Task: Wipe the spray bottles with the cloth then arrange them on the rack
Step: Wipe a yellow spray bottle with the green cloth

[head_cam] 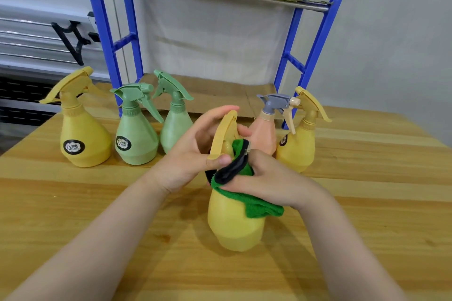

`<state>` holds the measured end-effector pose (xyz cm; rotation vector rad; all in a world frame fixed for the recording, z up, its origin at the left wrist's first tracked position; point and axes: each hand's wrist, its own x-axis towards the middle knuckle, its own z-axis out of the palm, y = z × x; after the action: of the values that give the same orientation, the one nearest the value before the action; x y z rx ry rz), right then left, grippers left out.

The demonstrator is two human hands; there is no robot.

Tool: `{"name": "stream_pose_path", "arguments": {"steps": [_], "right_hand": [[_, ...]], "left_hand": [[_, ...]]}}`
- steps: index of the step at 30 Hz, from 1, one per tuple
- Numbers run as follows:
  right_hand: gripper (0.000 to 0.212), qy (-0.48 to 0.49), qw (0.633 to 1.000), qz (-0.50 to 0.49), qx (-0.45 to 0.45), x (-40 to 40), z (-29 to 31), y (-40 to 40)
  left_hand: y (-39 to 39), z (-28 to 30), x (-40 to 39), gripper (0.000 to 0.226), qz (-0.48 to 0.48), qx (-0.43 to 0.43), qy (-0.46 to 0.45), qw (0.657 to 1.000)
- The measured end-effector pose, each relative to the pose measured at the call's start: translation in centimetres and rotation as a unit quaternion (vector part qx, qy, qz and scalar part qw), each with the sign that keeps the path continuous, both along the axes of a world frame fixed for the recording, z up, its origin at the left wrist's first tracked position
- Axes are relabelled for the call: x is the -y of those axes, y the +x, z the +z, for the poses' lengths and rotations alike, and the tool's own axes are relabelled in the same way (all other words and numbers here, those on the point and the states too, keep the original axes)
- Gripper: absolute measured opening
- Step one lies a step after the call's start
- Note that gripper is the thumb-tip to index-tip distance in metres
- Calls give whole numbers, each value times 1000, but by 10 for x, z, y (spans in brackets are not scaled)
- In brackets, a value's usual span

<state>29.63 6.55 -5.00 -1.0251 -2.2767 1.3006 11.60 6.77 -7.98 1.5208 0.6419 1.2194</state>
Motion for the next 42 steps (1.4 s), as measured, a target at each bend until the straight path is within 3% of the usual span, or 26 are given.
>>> {"name": "stream_pose_path", "arguments": {"steps": [2, 8, 12, 18, 23, 29, 36, 38, 42], "right_hand": [[14, 16, 1000, -12, 1, 0, -1, -2], [44, 82, 994, -61, 25, 7, -20, 4], [44, 109, 989, -93, 42, 18, -27, 11], [35, 100, 989, -108, 0, 26, -43, 17], [26, 172, 977, -123, -42, 23, -46, 3], [19, 240, 938, -225, -108, 16, -36, -18], [11, 267, 896, -344, -86, 14, -30, -27], [18, 280, 894, -341, -78, 15, -31, -26], [50, 296, 900, -311, -73, 17, -35, -21]], "left_hand": [[-1, 1, -1, 96, 24, 15, 9, 1000], [-1, 1, -3, 100, 43, 31, 5, 999], [0, 2, -3, 95, 66, 16, -4, 998], [4, 8, -2, 83, 164, 7, 3, 986], [20, 11, 3, 88, 223, -85, 74, 968], [34, 9, 4, 87, 288, -117, 73, 948], [41, 14, 11, 88, 326, -101, 69, 937], [42, 14, 11, 88, 324, -107, 69, 937], [41, 14, 7, 90, 328, -101, 70, 937]]}}
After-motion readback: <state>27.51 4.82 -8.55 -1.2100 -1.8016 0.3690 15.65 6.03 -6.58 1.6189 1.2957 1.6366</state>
